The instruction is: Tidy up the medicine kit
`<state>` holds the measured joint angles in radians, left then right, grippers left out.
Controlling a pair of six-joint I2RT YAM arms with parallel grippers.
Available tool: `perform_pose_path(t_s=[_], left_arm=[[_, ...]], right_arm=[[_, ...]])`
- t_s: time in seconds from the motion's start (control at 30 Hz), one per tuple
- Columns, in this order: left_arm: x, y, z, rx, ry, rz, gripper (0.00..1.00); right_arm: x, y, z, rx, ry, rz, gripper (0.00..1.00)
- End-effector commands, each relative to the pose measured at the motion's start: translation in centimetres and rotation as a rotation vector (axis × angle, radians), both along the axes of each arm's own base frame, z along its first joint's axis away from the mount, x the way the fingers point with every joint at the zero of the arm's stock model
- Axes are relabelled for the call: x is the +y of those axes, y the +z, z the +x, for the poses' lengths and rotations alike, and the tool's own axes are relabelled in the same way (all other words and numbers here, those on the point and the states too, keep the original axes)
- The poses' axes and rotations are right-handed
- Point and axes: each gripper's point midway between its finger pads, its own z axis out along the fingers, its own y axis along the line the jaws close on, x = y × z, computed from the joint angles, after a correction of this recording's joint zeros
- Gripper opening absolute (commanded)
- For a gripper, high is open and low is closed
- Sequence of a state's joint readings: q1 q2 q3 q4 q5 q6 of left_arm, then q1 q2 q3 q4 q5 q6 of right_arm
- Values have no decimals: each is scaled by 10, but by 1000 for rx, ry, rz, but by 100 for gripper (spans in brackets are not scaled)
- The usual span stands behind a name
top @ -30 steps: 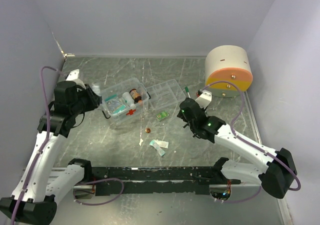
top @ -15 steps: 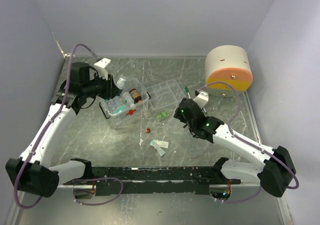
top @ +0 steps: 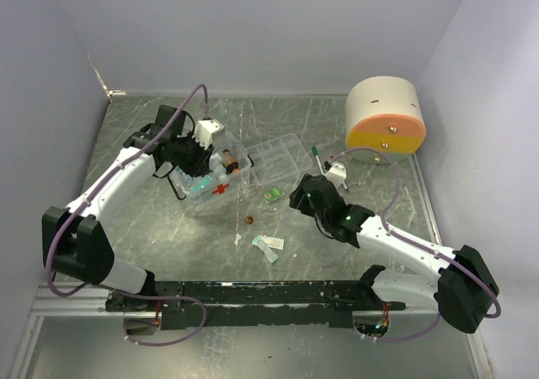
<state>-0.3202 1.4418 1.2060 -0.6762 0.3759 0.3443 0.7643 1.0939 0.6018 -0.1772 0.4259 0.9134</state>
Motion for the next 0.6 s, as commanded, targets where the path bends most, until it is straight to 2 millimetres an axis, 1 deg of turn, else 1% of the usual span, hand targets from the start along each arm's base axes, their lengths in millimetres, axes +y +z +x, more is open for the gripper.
perform_pose_path(t_s=[0.0, 0.07, 0.23, 0.3, 0.37, 0.4, 0.47, 0.57], left_arm=[[15, -8, 13, -48, -84, 170, 27], [15, -15, 16, -20, -96, 194, 26], [5, -25, 14, 64, -114, 166, 26], [-3, -30, 7, 109, -140, 138, 26], [-8, -39, -3, 154, -177, 146, 27], [-9, -45, -6, 173, -189, 159, 27], [-9, -55, -5, 208, -179, 184, 27], [-7, -60, -4, 230, -172, 202, 27]], right_arm=[[4, -1, -1, 0, 6, 53, 54], [4, -2, -4, 8, 13, 57, 54], [-2, -2, -8, 9, -8, 67, 54], [1, -1, -8, 7, -6, 96, 54], [4, -1, -9, 8, 3, 114, 54], [3, -3, -9, 8, -1, 112, 54], [-2, -6, -9, 12, -18, 93, 54], [-4, -5, -8, 4, -21, 79, 54]])
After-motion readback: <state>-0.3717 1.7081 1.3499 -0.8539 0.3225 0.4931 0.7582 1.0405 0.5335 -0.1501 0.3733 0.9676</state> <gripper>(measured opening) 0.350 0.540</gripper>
